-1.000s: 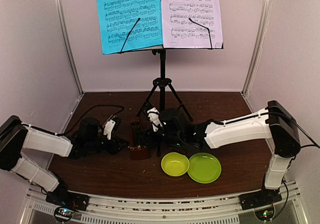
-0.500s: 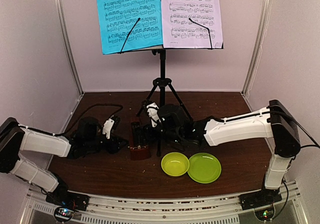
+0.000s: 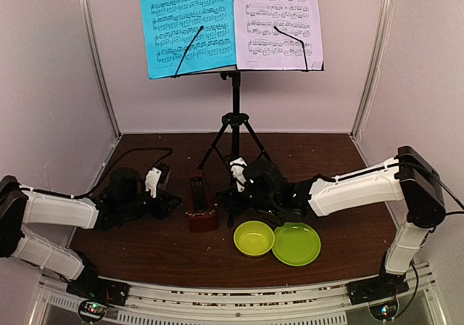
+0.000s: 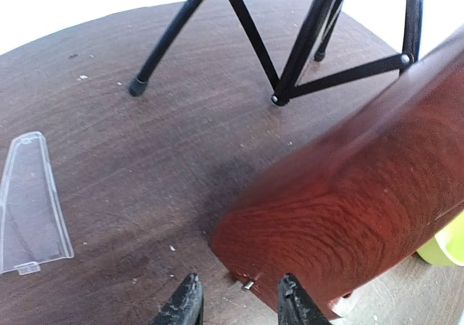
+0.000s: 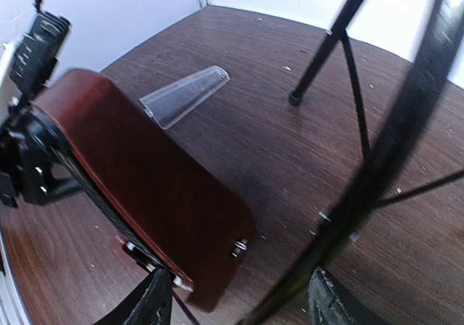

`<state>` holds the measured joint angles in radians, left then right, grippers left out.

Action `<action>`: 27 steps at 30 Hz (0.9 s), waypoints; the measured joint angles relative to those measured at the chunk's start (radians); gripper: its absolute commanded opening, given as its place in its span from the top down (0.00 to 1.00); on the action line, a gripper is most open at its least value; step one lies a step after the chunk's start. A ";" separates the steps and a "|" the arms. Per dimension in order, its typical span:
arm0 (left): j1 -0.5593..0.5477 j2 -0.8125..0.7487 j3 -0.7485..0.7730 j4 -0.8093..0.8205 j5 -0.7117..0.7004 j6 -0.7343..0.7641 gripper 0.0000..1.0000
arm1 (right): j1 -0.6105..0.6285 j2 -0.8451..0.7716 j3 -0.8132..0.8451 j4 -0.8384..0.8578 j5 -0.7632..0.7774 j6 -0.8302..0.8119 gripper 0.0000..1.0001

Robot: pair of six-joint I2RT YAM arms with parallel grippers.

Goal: Set up the instrument practice props

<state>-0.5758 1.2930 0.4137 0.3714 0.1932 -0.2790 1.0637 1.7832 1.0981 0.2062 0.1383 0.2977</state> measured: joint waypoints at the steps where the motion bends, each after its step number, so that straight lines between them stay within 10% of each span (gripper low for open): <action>1: 0.000 -0.008 0.000 -0.004 -0.010 0.000 0.63 | -0.002 -0.008 -0.016 0.002 0.005 0.002 0.35; 14: 0.044 -0.064 0.000 -0.030 -0.099 -0.029 0.62 | -0.035 -0.084 -0.117 0.012 0.026 0.023 0.31; 27: 0.193 -0.219 0.026 -0.167 -0.202 -0.091 0.58 | -0.098 -0.265 -0.166 0.087 -0.098 0.031 0.06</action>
<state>-0.3828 1.0737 0.4400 0.2039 -0.0086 -0.3698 0.9661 1.5181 0.9318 0.2932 0.0402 0.3290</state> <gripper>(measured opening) 0.411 0.896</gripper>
